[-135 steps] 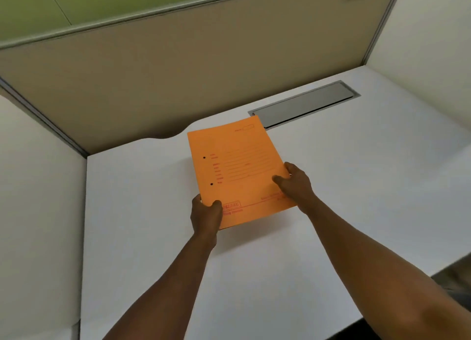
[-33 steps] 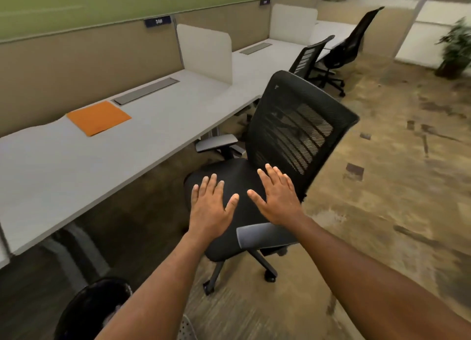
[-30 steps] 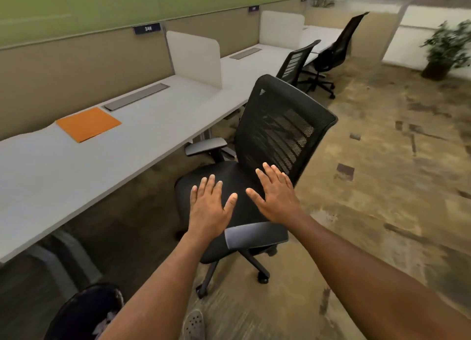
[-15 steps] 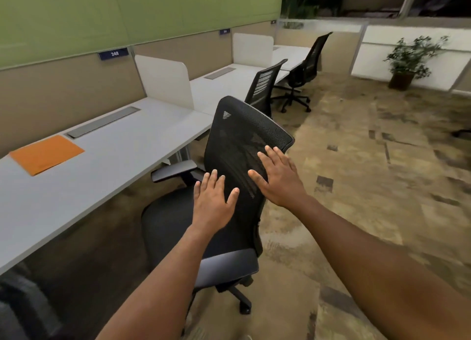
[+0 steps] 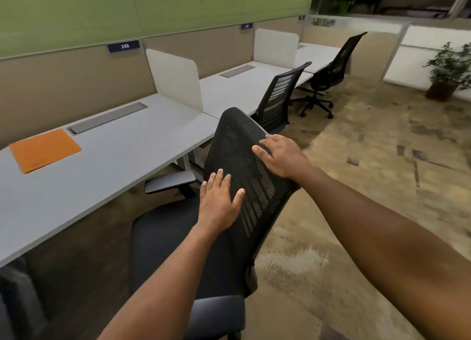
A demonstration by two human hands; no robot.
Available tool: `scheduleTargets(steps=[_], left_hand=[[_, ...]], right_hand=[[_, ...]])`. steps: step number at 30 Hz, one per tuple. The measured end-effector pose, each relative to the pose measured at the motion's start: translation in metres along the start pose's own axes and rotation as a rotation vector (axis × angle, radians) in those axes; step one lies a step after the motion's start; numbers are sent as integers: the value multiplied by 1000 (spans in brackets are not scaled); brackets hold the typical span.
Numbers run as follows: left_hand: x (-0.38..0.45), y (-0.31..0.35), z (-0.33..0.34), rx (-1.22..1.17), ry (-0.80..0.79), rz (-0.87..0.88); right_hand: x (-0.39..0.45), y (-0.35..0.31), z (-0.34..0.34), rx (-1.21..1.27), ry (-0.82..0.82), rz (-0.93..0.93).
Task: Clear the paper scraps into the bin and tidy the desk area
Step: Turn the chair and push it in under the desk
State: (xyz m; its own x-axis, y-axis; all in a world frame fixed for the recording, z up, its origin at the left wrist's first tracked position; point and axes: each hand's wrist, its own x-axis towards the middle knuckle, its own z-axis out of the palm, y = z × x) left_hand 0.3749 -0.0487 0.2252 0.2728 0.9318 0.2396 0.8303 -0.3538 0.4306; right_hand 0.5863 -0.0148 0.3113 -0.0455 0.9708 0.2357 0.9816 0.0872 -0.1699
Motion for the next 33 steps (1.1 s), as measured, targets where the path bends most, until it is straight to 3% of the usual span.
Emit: scheduleTargets(steps=[8,16,24,28,33], left_hand=[[-7,-32,60,161,-11,-380],[-70,-22,114,219,19,-968],[-126,-15,147,181,-99,-1421],[-142,-18,161,-82,-73,-1656],[-151,-33,181,-278,-107,-1731]], right_hand=[[106,31,22,92,-88,-221],[159,26,46,67,-166,-591],[161,23,61,88,-127,-582],[160,26,62,135,-102,-529],[160,26,63,49,-102,-555]])
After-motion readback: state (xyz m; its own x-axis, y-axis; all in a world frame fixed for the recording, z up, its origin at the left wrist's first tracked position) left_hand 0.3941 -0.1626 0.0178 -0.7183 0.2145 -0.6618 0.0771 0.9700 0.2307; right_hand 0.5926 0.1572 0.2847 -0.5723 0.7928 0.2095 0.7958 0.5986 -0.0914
